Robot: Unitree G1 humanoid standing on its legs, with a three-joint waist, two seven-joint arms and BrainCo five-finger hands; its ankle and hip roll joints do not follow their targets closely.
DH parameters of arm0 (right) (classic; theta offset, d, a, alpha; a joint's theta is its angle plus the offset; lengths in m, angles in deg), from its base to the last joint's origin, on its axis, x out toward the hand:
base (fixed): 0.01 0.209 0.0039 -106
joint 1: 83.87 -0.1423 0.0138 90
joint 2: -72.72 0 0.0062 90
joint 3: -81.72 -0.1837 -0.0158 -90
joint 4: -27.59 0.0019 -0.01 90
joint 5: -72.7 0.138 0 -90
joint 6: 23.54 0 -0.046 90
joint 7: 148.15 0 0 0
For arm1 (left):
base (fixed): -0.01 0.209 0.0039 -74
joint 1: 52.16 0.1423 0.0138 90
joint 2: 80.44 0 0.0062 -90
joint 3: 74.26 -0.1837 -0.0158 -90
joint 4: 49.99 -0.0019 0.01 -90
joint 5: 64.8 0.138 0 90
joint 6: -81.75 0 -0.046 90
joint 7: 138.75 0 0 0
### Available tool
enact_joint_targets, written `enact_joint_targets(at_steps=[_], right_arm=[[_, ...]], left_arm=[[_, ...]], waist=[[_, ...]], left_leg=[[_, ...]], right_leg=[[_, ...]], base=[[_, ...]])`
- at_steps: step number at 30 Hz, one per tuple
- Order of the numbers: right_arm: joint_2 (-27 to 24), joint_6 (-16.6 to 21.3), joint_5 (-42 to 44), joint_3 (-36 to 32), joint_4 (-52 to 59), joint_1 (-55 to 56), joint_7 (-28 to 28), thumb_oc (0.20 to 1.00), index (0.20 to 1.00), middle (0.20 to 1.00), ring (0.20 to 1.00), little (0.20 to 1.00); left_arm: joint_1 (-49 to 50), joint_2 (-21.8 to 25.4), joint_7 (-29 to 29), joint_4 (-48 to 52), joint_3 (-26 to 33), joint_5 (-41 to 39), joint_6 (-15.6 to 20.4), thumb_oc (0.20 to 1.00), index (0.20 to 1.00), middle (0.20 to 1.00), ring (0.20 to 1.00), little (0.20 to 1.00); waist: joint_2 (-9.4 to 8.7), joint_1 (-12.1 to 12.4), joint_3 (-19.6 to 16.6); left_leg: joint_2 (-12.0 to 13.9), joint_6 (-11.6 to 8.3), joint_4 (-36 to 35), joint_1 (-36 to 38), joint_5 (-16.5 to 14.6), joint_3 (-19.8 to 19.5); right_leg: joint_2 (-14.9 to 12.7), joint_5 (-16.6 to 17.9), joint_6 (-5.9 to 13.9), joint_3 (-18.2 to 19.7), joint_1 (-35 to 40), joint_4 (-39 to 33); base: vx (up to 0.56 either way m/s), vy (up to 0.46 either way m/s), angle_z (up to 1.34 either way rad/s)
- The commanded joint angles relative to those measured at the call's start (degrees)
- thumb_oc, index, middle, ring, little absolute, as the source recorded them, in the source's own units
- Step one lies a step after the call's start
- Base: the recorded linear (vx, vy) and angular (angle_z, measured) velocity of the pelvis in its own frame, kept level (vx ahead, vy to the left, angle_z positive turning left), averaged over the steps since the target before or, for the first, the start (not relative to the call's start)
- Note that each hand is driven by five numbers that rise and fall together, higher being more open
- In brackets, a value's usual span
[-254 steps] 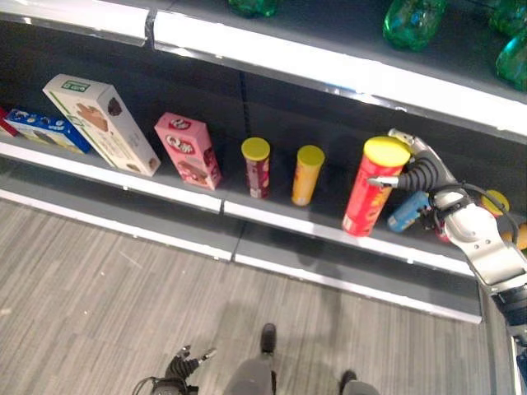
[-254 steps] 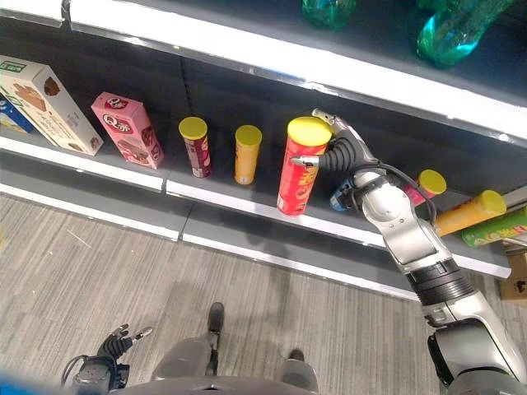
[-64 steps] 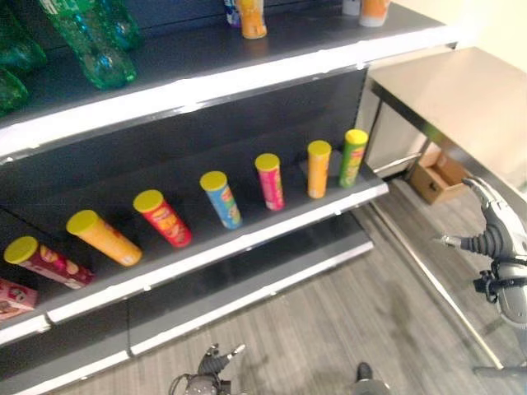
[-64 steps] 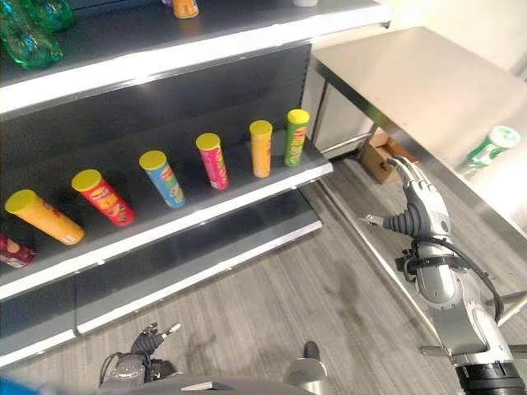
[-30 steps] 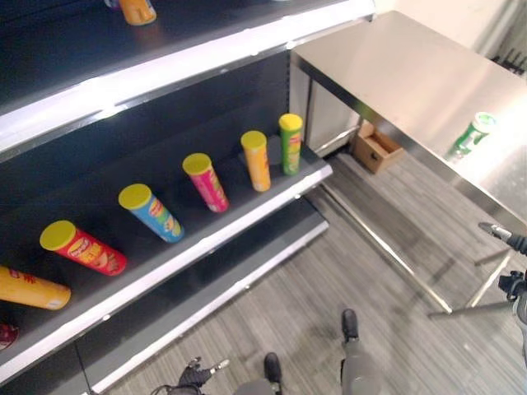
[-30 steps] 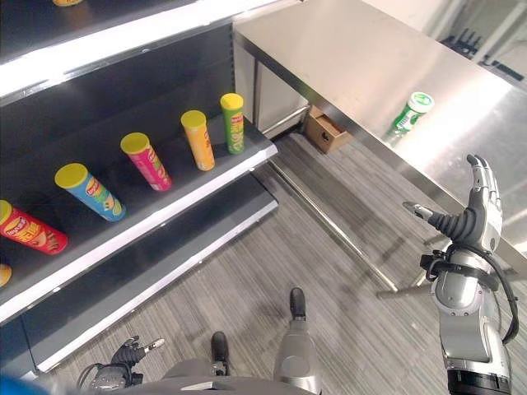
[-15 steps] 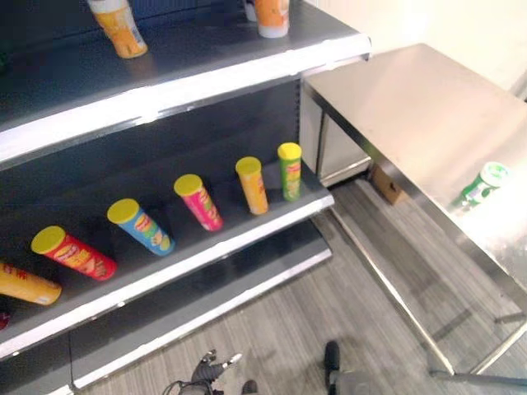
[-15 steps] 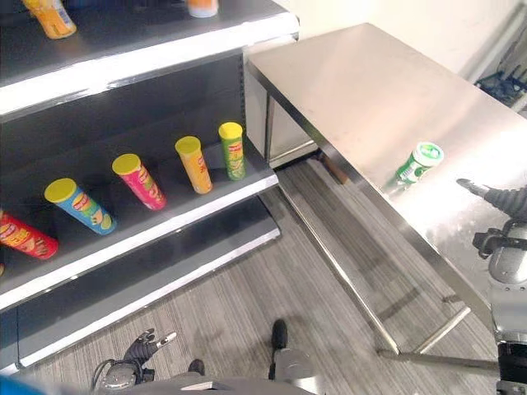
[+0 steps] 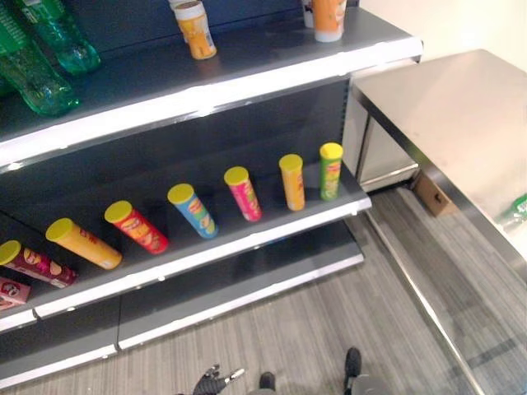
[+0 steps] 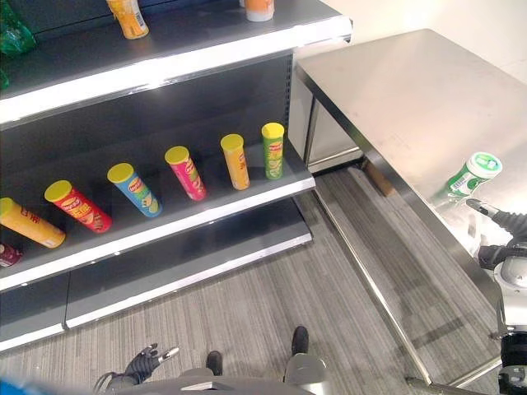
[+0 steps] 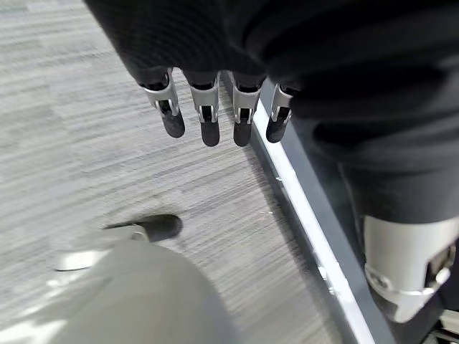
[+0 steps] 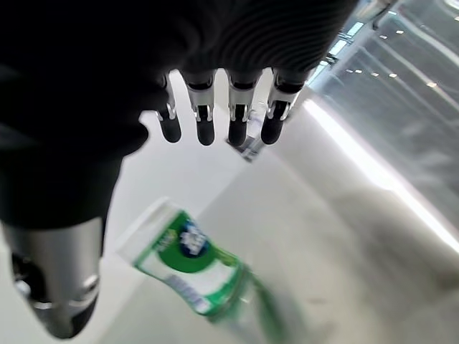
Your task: Put the goods on the table back onto the shelves and tidy them up.
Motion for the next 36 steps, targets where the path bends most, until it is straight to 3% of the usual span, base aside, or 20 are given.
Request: enact_joint_targets(at_steps=[1,22,36], right_arm=[[-5.08,1.49,-1.58,3.37,-1.56,-5.07,-0.45,1.0,1.0,1.0,1.0,1.0],[-9.46,0.62,-7.94,14.51,-11.55,-20.02,-3.95,1.0,1.0,1.0,1.0,1.0],[-9.51,0.2,-10.52,11.73,-7.97,-19.51,-8.07,1.0,1.0,1.0,1.0,1.0]], left_arm=[[-3.11,4.7,-0.12,-0.62,-1.53,-1.43,1.02,1.0,1.0,1.0,1.0,1.0],[-2.07,5.14,1.19,-0.59,-3.59,-0.32,2.23,1.0,1.0,1.0,1.0,1.0],[-1.41,4.17,2.09,0.29,-3.77,-0.5,1.98,1.0,1.0,1.0,1.0,1.0]], waist=[[-4.52,1.0,-1.49],[-2.24,1.79,0.63],[-1.98,1.83,0.8]], left_leg=[[1.74,-3.52,1.14,1.37,0.52,4.86],[0.19,-2.97,-0.12,0.07,1.52,4.77],[0.58,-3.08,-0.59,0.63,1.6,4.33]], right_leg=[[-0.49,-12.26,1.94,0.97,3.73,4.93],[-0.86,-10.65,2.82,2.89,1.15,3.27],[-0.29,-11.12,2.6,2.67,2.09,2.86]], base=[[0.0,0.0,0.0],[0.02,-0.011,-0.01],[0.0,0.0,0.0]])
